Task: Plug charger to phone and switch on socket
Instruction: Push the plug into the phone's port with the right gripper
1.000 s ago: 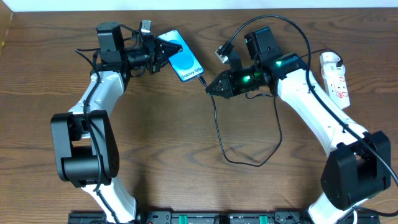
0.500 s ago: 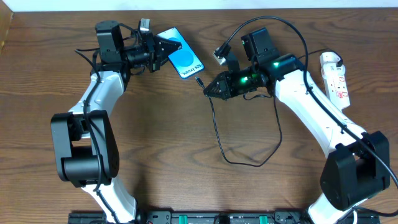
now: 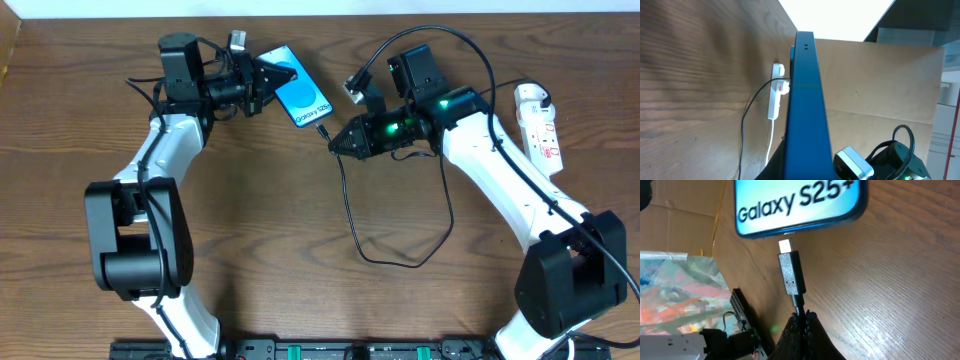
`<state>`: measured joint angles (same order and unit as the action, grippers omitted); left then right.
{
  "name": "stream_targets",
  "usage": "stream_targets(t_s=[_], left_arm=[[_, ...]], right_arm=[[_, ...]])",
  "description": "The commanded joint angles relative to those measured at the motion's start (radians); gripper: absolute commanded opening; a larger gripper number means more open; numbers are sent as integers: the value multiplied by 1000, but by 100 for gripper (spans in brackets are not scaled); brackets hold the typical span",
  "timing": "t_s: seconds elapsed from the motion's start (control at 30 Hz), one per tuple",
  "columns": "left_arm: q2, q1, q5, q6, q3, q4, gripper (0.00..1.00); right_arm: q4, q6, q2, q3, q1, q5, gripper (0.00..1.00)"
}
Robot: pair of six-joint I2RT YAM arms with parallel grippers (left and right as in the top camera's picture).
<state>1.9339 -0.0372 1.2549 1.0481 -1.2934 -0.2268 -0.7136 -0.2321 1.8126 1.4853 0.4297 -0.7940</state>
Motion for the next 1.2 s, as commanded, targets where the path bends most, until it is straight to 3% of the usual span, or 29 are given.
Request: stream_targets(t_s=[0.0,1.17], left_arm=[[-23,2,46,4,-4,-8,7],[-23,13,43,1,-4,-7,8]], right_arm=[[11,-18,-25,-3,3,14,1],[47,-27,-25,-3,10,6,1]])
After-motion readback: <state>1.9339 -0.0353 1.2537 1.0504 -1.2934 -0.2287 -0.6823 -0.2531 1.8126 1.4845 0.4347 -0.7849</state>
